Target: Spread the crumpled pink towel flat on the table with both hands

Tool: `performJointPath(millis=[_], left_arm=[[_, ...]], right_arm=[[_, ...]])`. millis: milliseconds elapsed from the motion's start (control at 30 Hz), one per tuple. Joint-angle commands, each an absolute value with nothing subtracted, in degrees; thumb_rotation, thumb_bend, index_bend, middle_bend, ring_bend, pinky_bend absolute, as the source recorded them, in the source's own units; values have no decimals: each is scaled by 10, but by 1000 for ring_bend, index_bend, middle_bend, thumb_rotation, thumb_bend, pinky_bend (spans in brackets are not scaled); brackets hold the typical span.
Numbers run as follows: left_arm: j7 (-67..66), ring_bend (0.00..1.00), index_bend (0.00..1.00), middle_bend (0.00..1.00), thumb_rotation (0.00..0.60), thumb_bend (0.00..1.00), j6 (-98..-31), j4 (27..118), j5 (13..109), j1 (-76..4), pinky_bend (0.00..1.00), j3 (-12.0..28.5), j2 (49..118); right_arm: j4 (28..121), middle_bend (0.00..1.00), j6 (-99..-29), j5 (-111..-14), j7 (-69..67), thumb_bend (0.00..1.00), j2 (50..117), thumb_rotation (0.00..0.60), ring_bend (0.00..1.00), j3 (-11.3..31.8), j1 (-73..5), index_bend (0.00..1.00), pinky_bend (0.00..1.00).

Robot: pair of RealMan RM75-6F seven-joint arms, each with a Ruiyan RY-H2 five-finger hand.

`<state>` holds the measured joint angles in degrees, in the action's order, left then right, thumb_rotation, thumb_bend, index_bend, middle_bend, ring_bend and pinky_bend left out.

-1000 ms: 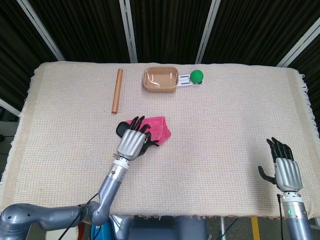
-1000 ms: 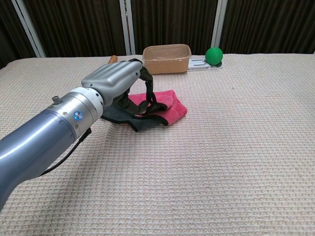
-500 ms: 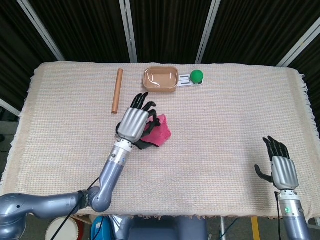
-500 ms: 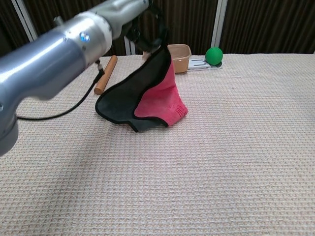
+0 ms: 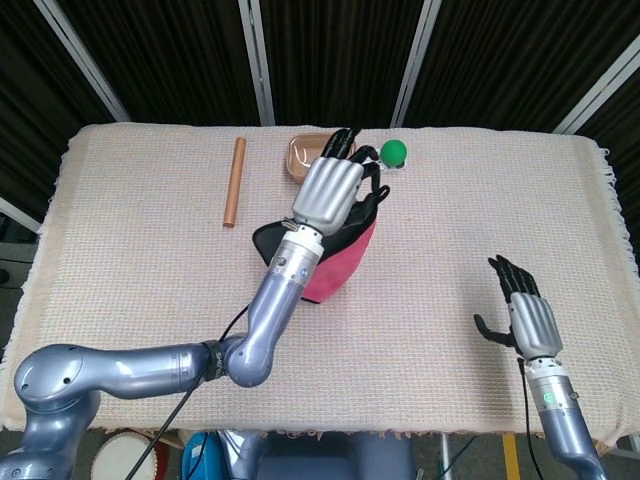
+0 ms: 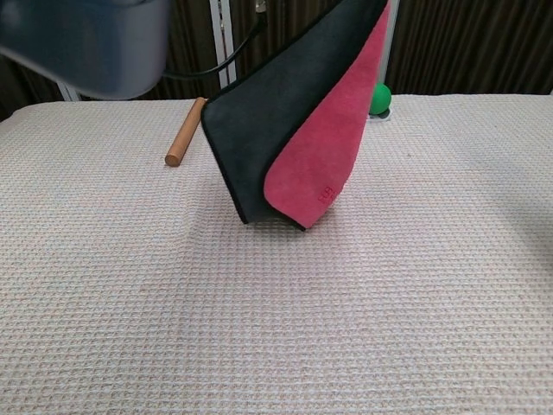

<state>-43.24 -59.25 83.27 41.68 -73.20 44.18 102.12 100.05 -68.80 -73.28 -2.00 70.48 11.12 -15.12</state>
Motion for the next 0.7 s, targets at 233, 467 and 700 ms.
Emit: performJointPath(millis=[233,467,700], left_arm=[[-412,17,566,274,600,502,-591,758,366,-839,72,460,1041],[-393,17,566,274,600,502,-596,739,344,-869,72,446,1050],[-377,17,567,275,600,502,-604,739,336,-878,72,428,1047]], right_arm=[[1061,0,-674,-696,11,346,700,600,0,124,-173,0,0],[1089,0,-652,-651,14,346,720,600,0,132,-194,0,0],[1060,0,-639,-580,31,346,757,600,0,153,-224,0,0]])
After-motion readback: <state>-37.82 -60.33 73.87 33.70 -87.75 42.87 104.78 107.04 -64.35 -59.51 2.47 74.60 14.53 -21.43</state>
